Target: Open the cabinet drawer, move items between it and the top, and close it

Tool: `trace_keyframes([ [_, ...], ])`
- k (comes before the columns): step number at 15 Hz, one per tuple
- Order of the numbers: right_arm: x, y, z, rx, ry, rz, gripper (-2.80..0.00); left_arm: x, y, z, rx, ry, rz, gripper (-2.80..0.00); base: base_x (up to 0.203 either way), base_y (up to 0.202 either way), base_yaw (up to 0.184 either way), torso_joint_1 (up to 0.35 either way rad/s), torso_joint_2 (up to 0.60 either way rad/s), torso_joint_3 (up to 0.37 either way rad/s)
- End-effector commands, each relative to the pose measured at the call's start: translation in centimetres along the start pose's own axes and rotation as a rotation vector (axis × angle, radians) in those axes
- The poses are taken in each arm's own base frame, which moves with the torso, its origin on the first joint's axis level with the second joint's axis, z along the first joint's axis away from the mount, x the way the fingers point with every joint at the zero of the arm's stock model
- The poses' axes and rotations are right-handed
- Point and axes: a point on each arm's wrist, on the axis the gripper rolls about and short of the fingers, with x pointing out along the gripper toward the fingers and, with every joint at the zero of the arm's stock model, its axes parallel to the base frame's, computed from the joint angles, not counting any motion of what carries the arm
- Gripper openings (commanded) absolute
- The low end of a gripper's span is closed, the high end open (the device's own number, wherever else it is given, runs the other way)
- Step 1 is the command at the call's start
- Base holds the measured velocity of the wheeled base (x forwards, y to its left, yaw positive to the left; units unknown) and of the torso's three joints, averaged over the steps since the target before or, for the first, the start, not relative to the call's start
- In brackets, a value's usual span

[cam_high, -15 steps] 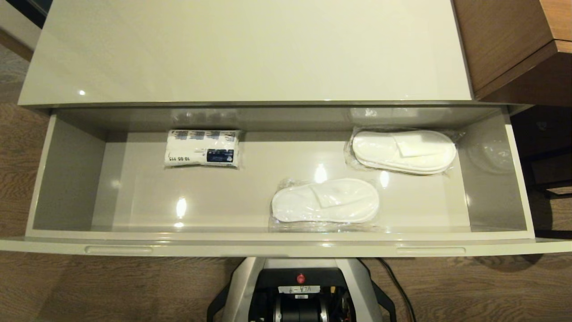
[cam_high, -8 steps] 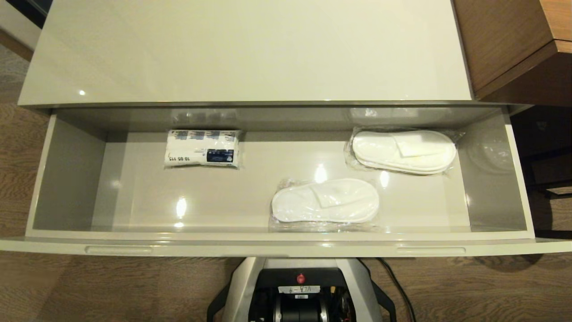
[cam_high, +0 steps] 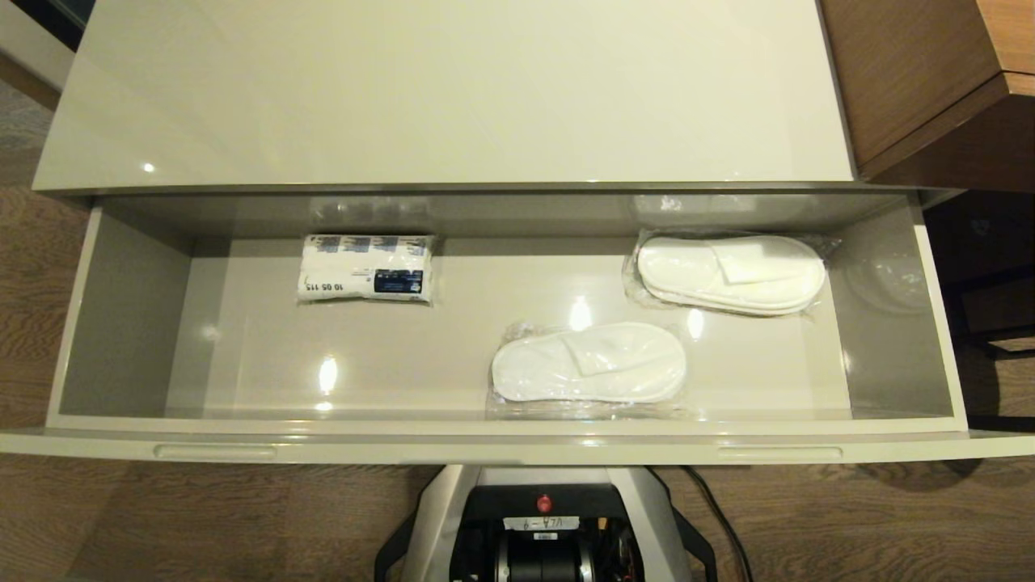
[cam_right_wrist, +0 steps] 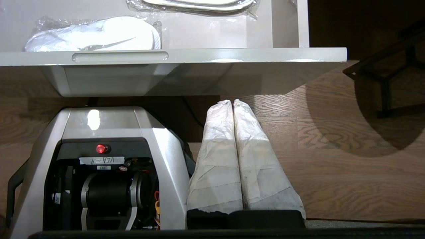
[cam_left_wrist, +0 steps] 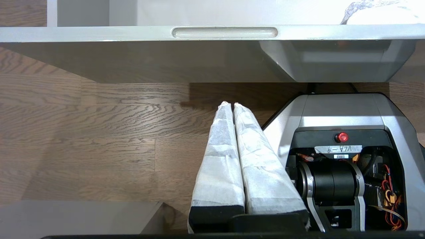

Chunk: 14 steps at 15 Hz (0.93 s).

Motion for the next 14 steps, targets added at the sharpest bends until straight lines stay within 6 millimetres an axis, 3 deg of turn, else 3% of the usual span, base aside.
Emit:
trace_keyframes([
  [1,0.02,0.0,-0.03,0.0,0.001,-0.001,-2.8,0.01,0.0,0.0,0.0,0.001,0.001,-2.8,0.0,0.0,0.0,0.0,0.0,0.0],
  [14,0.02,0.0,-0.03,0.0,0.001,-0.001,-2.8,0.0,0.0,0.0,0.0,0.0,0.001,-2.8,0.0,0.0,0.0,0.0,0.0,0.0],
])
